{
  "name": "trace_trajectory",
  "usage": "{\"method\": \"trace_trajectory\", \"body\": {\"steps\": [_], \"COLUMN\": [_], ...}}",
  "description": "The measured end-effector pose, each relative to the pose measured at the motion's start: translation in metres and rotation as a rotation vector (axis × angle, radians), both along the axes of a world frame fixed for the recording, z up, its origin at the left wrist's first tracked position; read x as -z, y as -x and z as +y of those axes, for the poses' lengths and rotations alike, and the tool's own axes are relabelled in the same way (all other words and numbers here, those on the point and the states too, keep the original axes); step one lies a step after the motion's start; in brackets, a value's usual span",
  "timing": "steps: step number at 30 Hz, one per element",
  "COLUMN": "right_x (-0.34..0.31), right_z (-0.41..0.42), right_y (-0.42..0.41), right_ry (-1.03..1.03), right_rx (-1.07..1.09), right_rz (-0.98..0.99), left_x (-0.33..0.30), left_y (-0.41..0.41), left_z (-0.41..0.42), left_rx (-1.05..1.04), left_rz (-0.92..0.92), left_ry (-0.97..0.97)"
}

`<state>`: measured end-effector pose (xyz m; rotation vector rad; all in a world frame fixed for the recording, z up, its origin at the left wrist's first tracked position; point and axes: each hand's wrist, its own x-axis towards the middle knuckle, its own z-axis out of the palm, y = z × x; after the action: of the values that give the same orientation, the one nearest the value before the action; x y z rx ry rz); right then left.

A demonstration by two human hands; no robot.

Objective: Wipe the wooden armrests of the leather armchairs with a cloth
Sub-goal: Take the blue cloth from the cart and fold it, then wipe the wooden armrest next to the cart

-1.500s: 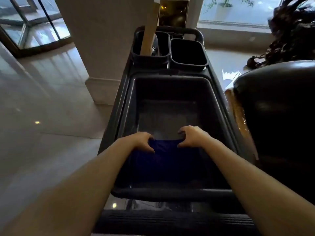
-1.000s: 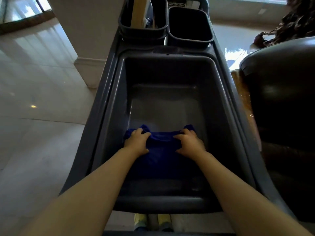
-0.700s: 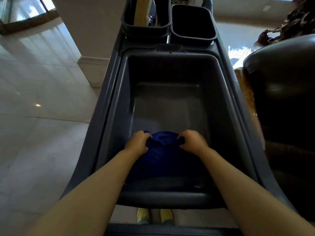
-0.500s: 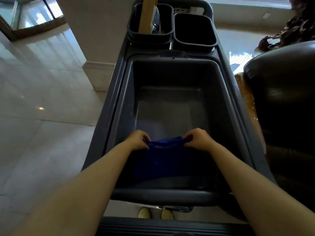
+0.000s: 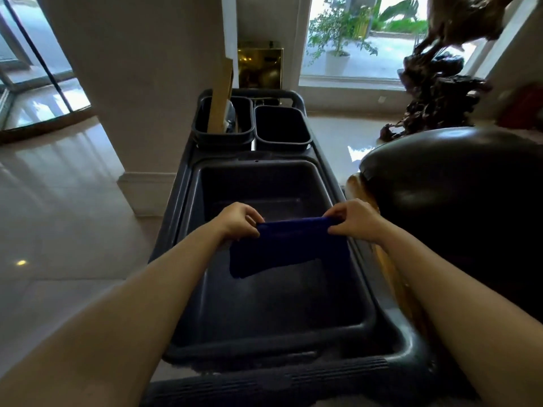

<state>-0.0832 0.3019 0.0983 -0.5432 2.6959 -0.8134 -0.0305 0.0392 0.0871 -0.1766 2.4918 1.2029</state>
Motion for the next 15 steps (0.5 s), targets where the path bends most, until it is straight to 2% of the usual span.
{"method": "trace_trajectory", "body": {"steps": [6, 9, 15], "right_x": [-0.065, -0.082, -0.077], "right_z": [0.090, 0.147, 0.275], "right_y": [-0.013, -0.016, -0.018], "right_ry": [0.021, 0.041, 0.028], "right_rx": [0.048, 0.053, 0.039], "right_rz": [0.146, 0.154, 0.190], "left_x": [-0.064, -0.084, -0.078], "left_y": [0.009, 0.010, 0.008], "left_z": [0.083, 0.136, 0.262], "left_rx": [0.124, 0.152, 0.122], "left_rz": [0.152, 0.213, 0.224], "left_ry": [0.028, 0.035, 0.010]}}
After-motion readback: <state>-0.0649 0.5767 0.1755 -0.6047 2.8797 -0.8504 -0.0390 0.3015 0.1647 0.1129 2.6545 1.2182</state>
